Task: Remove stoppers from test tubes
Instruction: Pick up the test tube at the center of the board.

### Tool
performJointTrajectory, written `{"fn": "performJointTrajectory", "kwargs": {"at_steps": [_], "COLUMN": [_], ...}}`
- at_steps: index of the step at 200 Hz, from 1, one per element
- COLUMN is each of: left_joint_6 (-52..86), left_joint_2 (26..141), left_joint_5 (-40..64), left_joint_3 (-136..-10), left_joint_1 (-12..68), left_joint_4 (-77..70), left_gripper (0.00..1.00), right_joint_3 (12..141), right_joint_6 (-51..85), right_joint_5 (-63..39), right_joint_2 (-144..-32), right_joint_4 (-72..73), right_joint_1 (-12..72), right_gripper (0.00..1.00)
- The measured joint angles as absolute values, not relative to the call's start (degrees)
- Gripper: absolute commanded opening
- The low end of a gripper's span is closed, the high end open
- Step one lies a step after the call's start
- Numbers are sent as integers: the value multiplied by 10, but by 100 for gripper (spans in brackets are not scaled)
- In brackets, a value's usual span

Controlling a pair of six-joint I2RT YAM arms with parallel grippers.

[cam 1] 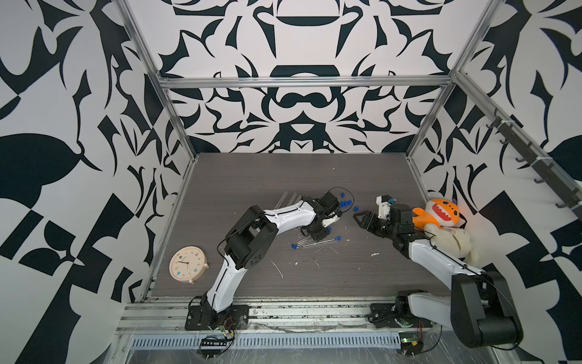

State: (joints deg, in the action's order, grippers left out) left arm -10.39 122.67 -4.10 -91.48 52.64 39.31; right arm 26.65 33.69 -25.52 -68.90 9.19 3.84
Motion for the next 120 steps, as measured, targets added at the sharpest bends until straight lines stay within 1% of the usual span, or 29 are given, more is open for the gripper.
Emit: {"fn": "performJointTrajectory", "kwargs": {"at_steps": [33,54,88,120], "left_joint_6": [-106,-107,-106,-105], "left_joint_2": [1227,1227,1227,1227], "left_joint_5": [-40,-40,-35,-29], "left_joint_3": [-914,-914,-914,-914], "left_joint_1": [526,526,526,526], "left_joint_4": [385,384,383,378], "left_gripper": [24,17,13,13], "right_joint_3": [267,267,265,261], "right_joint_6": [345,349,352,354], "right_joint_5": [-256,-257,-258,-259], "right_joint_2": [-694,-698,-698,-698], "right_joint_4": [96,102,110,114], "right_joint_1": [38,38,37,37], "right_gripper": [61,61,62,62]}}
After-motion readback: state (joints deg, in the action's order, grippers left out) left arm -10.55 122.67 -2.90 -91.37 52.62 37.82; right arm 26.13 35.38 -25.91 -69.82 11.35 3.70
